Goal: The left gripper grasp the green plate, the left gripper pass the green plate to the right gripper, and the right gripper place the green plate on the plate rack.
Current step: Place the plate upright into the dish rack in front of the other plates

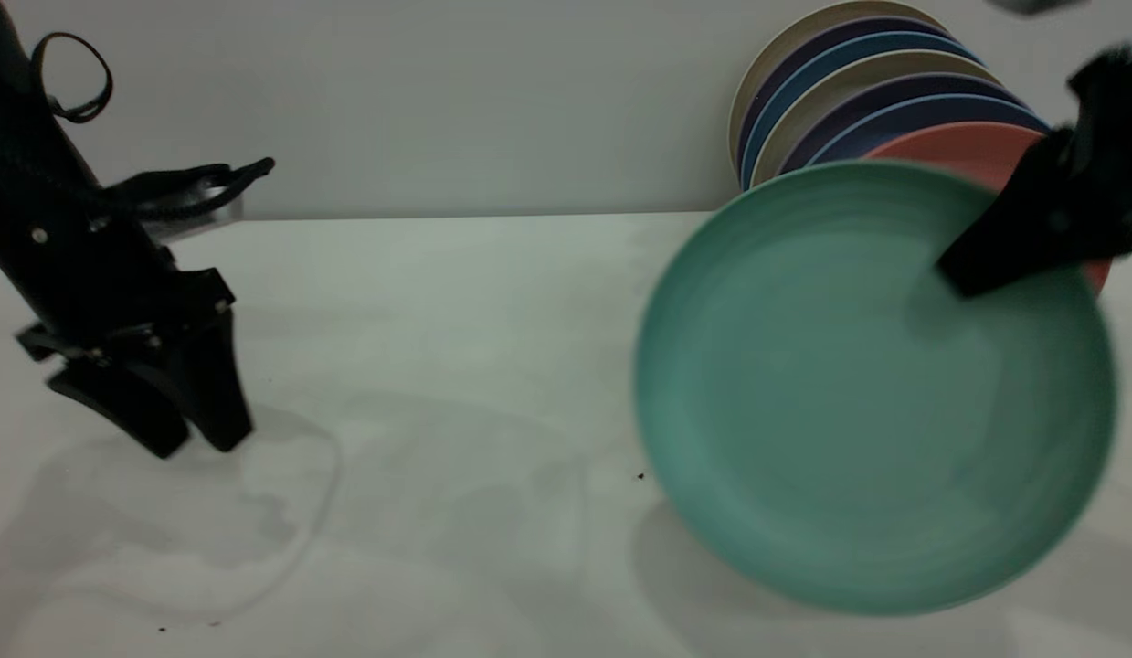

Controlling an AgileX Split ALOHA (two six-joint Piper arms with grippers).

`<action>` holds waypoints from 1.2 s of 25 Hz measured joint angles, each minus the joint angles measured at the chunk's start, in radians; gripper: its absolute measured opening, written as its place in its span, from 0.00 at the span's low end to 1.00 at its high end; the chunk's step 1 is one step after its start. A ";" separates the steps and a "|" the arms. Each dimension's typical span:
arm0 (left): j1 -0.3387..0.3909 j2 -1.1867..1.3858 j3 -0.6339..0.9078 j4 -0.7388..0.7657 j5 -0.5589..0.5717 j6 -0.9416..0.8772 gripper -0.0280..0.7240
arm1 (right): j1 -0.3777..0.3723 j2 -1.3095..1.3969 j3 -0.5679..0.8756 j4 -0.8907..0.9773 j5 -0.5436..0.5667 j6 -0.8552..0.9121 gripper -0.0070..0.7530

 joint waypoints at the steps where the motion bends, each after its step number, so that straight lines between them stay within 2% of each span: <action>1: 0.000 0.000 -0.013 0.047 0.000 -0.051 0.77 | 0.000 0.000 -0.049 -0.110 0.032 0.066 0.09; 3: 0.000 0.000 -0.032 0.131 0.000 -0.135 0.77 | 0.000 0.000 -0.140 -0.302 0.091 0.162 0.09; 6: 0.000 0.000 -0.051 0.201 -0.006 -0.210 0.77 | 0.000 0.000 -0.243 -0.491 0.140 0.234 0.09; 11: 0.000 0.000 -0.059 0.216 -0.010 -0.230 0.77 | 0.023 0.001 -0.338 -0.622 0.159 0.165 0.09; 17: 0.000 0.000 -0.059 0.218 -0.007 -0.231 0.77 | 0.082 0.002 -0.348 -0.663 0.148 -0.086 0.09; 30: 0.000 0.000 -0.059 0.218 -0.001 -0.230 0.77 | 0.089 0.027 -0.469 -0.677 0.130 -0.155 0.09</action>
